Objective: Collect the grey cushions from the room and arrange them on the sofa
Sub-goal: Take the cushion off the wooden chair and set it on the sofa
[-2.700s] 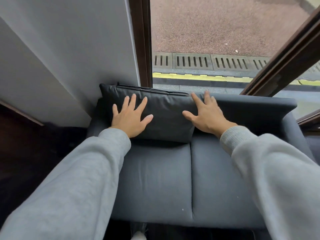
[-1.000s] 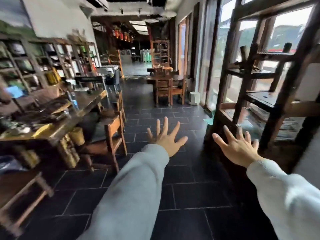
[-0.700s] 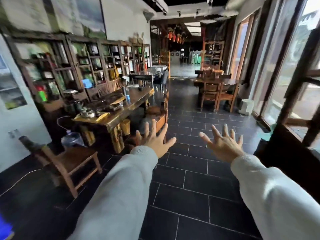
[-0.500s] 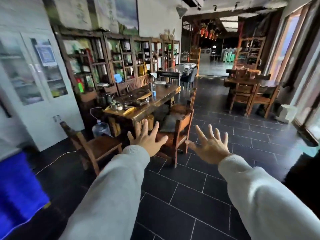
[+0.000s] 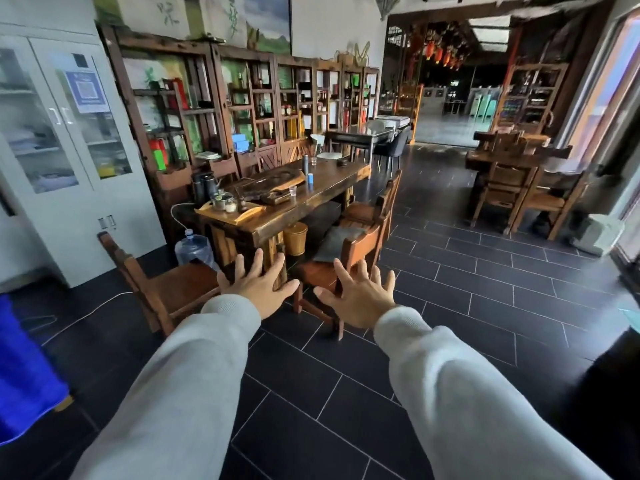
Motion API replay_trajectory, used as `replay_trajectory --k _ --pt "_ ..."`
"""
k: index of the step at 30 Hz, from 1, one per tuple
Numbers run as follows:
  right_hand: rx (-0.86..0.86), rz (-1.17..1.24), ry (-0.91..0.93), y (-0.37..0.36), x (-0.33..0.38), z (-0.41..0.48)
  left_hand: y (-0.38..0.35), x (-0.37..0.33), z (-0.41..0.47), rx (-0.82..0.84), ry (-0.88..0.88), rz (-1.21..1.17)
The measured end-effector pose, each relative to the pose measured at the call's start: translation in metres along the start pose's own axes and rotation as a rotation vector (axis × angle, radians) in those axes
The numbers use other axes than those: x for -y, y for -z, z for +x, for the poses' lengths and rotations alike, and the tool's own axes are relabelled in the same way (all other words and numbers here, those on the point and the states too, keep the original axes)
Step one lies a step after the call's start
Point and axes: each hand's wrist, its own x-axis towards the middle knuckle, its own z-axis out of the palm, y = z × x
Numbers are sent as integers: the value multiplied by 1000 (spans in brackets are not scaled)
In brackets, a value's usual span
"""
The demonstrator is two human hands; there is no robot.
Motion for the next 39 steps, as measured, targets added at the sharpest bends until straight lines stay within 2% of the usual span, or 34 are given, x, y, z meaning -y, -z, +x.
replay_trajectory --k 7,13,20,26,32,39 --pt "94 -9 -53 16 -85 78 -28 -82 77 75 -47 6" --pt "166 -19 -87 0 -117 152 -53 -101 150 131 -32 -19" --pt "186 -26 -167 -25 -112 273 -58 -79 276 173 -38 -37" --pt "214 36 -248 -31 -86 385 -32 -40 400 206 -41 -72" --pt "198 45 -274 -28 -72 482 -10 -11 508 194 -68 -77" --pt "237 67 -294 -41 -74 575 -18 -4 609 232 -69 -79"
